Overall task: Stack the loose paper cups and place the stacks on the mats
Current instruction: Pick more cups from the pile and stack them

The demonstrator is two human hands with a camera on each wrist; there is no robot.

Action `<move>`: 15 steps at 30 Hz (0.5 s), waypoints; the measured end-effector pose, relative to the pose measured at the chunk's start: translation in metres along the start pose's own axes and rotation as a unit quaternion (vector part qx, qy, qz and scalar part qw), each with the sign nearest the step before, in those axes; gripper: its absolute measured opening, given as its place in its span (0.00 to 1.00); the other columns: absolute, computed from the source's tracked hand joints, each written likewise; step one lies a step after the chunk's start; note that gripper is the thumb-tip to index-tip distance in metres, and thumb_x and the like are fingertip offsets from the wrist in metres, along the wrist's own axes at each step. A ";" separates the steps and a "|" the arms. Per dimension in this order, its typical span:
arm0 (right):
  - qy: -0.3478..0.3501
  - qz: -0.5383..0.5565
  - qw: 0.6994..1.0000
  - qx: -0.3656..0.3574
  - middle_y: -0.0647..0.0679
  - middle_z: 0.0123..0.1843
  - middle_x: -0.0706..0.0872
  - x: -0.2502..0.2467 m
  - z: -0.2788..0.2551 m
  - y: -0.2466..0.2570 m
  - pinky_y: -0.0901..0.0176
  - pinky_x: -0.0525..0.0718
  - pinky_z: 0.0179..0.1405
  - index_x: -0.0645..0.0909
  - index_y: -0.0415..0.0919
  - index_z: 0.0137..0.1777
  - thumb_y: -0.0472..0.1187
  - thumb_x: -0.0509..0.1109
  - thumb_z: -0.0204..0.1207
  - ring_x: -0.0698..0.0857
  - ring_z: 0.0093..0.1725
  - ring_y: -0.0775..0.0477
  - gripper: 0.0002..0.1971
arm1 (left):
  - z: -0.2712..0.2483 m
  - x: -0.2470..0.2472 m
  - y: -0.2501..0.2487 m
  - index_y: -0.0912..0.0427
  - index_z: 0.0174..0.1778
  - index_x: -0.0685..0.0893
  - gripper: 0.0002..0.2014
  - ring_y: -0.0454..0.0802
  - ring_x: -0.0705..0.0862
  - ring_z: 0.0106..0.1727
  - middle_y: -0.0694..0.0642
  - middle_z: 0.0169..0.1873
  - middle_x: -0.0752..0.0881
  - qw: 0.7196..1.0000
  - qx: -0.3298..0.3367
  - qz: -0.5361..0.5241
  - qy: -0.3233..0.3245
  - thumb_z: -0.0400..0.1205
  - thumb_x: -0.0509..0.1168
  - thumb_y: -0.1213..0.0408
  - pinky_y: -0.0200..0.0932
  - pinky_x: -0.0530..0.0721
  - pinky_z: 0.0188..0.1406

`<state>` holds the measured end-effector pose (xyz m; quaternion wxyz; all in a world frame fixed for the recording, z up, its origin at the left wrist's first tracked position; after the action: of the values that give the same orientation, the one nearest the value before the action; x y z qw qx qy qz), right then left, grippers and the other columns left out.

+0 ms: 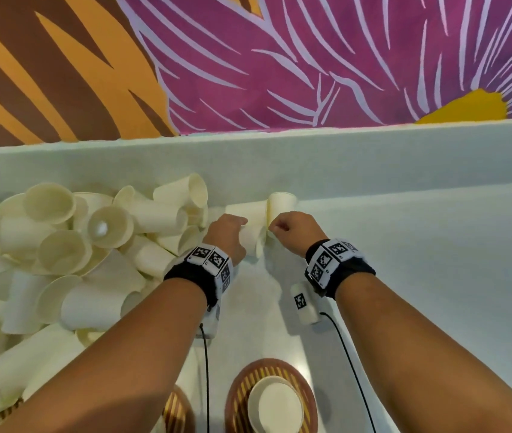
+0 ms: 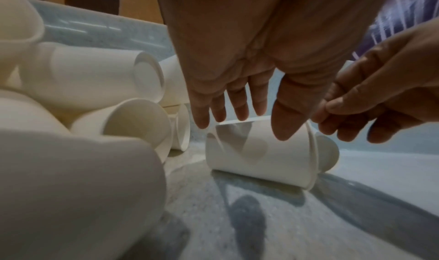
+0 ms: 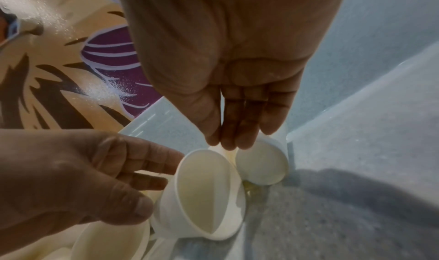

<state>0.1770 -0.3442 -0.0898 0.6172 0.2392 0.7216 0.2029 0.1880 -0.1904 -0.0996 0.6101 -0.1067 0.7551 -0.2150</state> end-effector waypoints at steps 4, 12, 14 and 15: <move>-0.032 0.022 0.999 -0.006 0.44 0.57 0.87 0.002 0.007 0.000 0.63 0.76 0.52 0.86 0.43 0.56 0.36 0.63 0.79 0.84 0.56 0.43 0.12 | 0.004 0.011 0.001 0.53 0.80 0.66 0.34 0.55 0.67 0.78 0.55 0.77 0.69 0.998 0.016 0.039 0.035 0.77 0.67 0.71 0.44 0.65 0.78; -0.003 0.068 0.998 -0.015 0.41 0.69 0.76 0.021 0.019 0.013 0.56 0.76 0.62 0.79 0.42 0.68 0.36 0.62 0.81 0.80 0.65 0.40 0.16 | -0.010 0.023 0.007 0.42 0.70 0.75 0.33 0.56 0.81 0.59 0.52 0.59 0.79 0.997 -0.002 0.064 0.040 0.68 0.74 0.58 0.53 0.83 0.58; 0.019 0.070 0.997 -0.007 0.41 0.71 0.76 0.029 0.020 0.014 0.55 0.76 0.65 0.77 0.42 0.70 0.36 0.62 0.82 0.79 0.66 0.40 0.18 | -0.011 0.024 0.012 0.42 0.72 0.72 0.35 0.56 0.81 0.59 0.53 0.58 0.78 0.996 -0.019 0.070 0.049 0.68 0.74 0.55 0.55 0.83 0.58; 0.026 0.072 0.997 -0.002 0.41 0.71 0.76 0.031 0.020 0.013 0.54 0.76 0.66 0.77 0.42 0.71 0.36 0.62 0.82 0.78 0.67 0.40 0.18 | -0.011 0.023 0.015 0.42 0.72 0.71 0.36 0.56 0.81 0.58 0.54 0.59 0.78 0.996 -0.029 0.068 0.055 0.67 0.74 0.54 0.55 0.83 0.58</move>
<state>0.1938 -0.3148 -0.1097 0.5821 0.2837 0.7182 0.2547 0.1738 -0.1846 -0.1250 0.5778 -0.0607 0.7988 -0.1562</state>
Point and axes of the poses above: each hand's wrist, its own z-axis towards the middle knuckle, its own x-axis out of the palm, y = z × x, the point moved 10 cm from there along z, towards the middle knuckle
